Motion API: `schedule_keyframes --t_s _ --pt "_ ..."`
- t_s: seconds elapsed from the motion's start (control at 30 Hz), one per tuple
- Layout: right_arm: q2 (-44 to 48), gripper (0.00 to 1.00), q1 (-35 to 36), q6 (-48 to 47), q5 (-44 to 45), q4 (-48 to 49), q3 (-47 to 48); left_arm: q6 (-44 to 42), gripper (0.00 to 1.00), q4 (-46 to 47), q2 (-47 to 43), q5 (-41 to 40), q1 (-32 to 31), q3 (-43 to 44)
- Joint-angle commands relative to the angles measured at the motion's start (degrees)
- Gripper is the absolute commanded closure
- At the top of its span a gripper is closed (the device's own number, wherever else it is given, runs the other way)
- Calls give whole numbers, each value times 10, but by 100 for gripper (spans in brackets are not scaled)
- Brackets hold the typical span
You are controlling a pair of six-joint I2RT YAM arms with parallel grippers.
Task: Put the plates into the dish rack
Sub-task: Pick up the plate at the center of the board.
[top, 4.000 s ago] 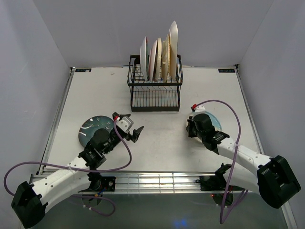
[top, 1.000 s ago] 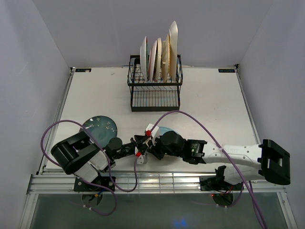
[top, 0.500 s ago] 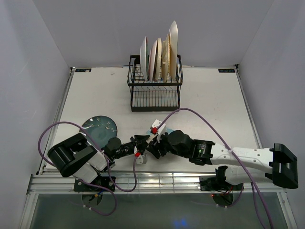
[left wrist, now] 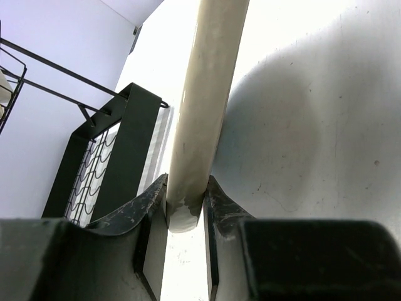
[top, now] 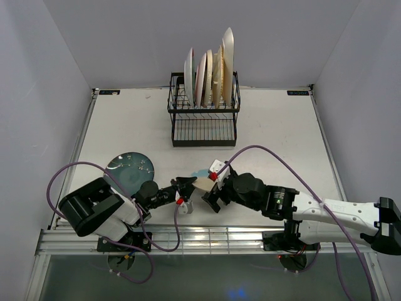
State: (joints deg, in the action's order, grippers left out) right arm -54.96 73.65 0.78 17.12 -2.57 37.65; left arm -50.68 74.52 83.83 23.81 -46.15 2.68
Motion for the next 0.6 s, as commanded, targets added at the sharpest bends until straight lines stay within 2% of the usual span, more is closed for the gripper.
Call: schedule_keyframes --t_s 0.0,0.13,0.27,0.37,0.57 --pt "27 0 4 -31 32 -40 -1 22 73 140 -26 7 -3 -49" --pt "45 0 4 -29 70 -57 -5 22 73 140 -26 3 -3 -50" --pt "56 6 6 -66 21 -17 -51 20 75 142 -18 -13 -3 -47" --pt "23 8 11 -77 26 -13 -54 18 76 143 -10 -18 -3 -45" --pt "-24 6 20 -100 60 -2 -49 11 77 145 -2 -19 -3 -45"
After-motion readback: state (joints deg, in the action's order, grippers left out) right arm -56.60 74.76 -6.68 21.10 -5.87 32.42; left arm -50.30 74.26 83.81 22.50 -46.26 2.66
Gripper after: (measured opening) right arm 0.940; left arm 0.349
